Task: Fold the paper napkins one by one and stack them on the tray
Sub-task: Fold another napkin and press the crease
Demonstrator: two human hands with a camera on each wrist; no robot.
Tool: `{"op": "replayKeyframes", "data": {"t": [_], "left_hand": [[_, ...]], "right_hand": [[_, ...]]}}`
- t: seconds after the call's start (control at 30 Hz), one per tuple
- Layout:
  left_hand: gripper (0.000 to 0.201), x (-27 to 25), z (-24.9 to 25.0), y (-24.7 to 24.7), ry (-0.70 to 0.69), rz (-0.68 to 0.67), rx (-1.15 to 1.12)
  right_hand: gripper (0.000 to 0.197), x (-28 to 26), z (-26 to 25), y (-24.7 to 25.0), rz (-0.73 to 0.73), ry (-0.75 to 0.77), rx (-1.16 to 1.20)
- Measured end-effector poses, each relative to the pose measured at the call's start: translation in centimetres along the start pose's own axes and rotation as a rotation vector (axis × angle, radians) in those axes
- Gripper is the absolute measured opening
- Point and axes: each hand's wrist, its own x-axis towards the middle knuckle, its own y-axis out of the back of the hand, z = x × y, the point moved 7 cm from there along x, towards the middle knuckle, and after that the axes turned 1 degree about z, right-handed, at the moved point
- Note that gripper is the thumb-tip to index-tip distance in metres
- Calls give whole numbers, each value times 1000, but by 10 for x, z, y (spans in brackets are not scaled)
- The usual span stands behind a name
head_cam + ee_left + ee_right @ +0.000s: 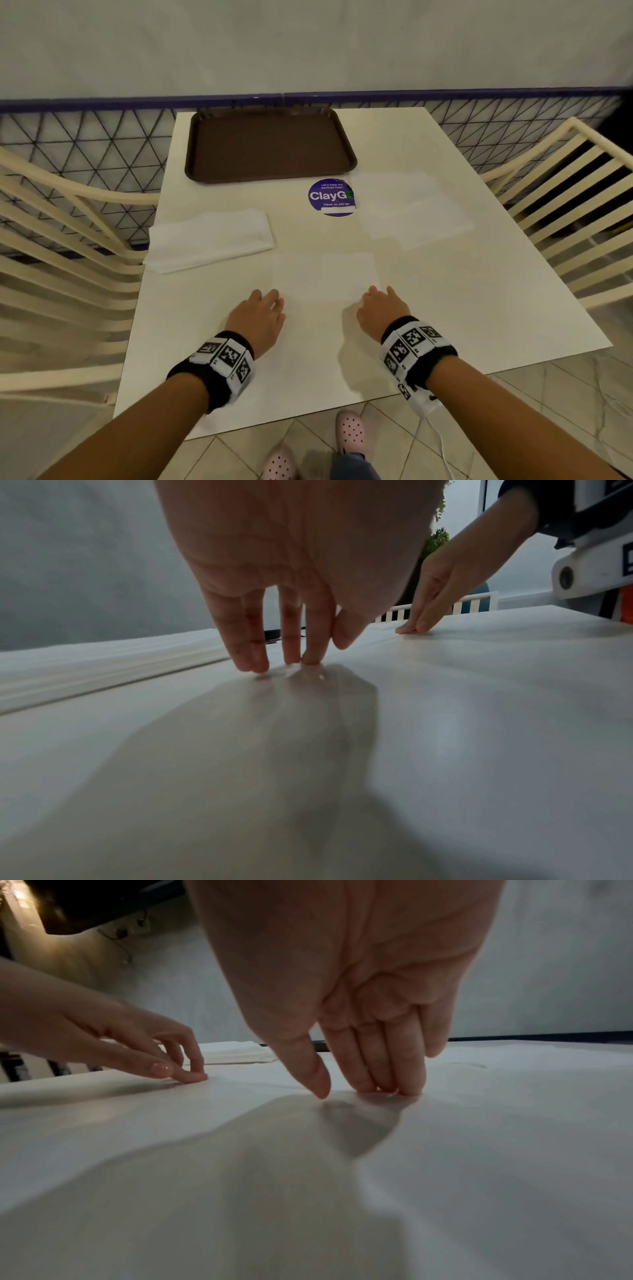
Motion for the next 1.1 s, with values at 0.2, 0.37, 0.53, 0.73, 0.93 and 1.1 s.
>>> {"op": "replayKeyframes", "data": {"t": [0.2, 0.37, 0.53, 0.73, 0.93, 1.1], "left_hand": [[39, 20, 16, 20, 2, -127, -15], [53, 45, 31, 19, 4, -222, -99], [51, 56, 43, 20, 15, -263, -21], [61, 59, 43, 14, 95, -336, -114], [66, 62, 41, 18, 77, -349, -143], [48, 63, 40, 17, 103, -360, -55]], "right_hand": [[33, 6, -10, 22, 33, 86, -19], [31, 19, -18, 30, 31, 162, -24], [37, 26, -30, 24, 26, 241, -119], [48, 41, -36, 11, -9, 280, -274], [33, 46, -40, 13, 22, 417, -427], [35, 48, -26, 43, 77, 490, -254]]}}
